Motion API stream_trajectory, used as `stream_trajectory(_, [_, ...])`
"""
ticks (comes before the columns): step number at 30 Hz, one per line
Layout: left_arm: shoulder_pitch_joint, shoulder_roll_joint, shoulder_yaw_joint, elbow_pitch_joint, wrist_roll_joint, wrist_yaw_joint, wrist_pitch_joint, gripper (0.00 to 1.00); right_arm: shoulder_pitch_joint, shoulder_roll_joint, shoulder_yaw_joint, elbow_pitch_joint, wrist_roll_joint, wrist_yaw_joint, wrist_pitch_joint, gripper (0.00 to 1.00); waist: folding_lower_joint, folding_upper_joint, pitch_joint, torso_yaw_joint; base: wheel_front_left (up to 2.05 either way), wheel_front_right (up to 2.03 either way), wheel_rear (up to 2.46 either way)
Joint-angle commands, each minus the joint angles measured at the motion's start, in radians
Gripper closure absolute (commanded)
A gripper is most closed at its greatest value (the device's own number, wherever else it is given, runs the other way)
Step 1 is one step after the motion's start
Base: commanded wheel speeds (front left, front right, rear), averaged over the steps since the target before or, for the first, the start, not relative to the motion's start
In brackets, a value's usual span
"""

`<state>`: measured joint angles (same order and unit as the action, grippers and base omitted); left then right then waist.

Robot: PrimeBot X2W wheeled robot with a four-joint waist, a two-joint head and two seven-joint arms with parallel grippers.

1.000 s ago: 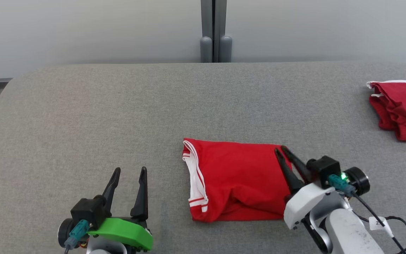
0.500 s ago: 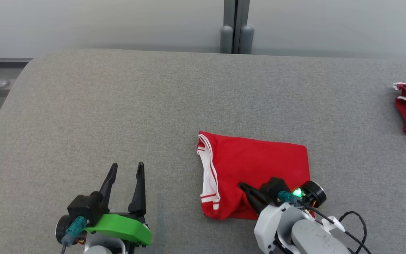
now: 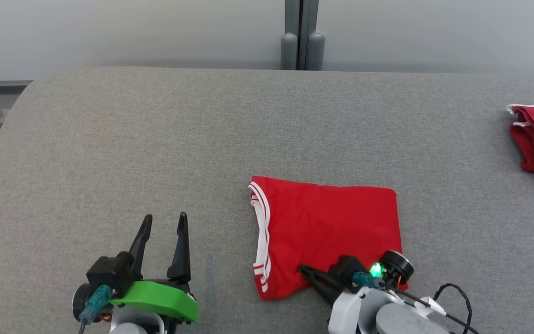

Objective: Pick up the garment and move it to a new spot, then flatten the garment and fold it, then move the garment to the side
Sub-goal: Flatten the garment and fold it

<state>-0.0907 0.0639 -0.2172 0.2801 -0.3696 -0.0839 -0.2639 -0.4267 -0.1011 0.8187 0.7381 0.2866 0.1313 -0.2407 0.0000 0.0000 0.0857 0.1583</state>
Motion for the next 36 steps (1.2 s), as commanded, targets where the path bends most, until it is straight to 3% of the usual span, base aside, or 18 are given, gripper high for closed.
stream_trajectory(1, [0.009,-0.002,0.004,0.0,0.004,-0.004,0.0,0.0,-0.028,-0.007,-0.017,-0.02,0.013,-0.001,-0.01,1.0,0.0,0.0,0.0,-0.002,0.0,0.0,0.0])
stream_trajectory(6, [0.007,-0.005,0.004,0.002,0.007,-0.008,0.0,0.0,-0.043,-0.002,-0.075,-0.075,0.007,-0.001,-0.018,1.0,0.0,0.0,0.002,0.002,0.0,0.0,0.0])
stream_trajectory(10, [-0.002,-0.006,0.003,0.004,0.009,-0.012,0.0,0.0,-0.047,0.014,-0.06,-0.073,0.005,-0.001,-0.009,1.0,0.0,0.0,0.009,0.018,0.0,0.0,0.0])
stream_trajectory(19, [-0.03,-0.01,0.005,0.004,0.01,-0.018,0.0,0.0,-0.106,0.047,0.049,0.015,0.051,-0.001,0.013,1.0,0.0,0.0,0.046,0.066,0.0,0.0,0.0])
stream_trajectory(28, [-0.042,-0.012,0.005,0.011,0.005,-0.016,0.0,0.0,-0.159,0.048,0.212,0.004,0.141,-0.001,0.02,1.0,0.0,0.0,0.052,0.089,0.0,0.0,0.0])
stream_trajectory(32, [-0.032,-0.013,0.008,0.013,0.01,-0.016,0.0,0.0,-0.179,0.048,0.185,0.006,0.134,-0.001,-0.005,1.0,0.0,0.0,0.035,0.069,0.0,0.0,0.0])
stream_trajectory(36, [-0.032,-0.013,0.003,0.015,0.025,-0.022,0.0,0.0,-0.176,0.048,0.072,0.007,0.098,-0.001,-0.022,1.0,0.0,0.0,0.009,0.038,0.0,0.0,0.0])
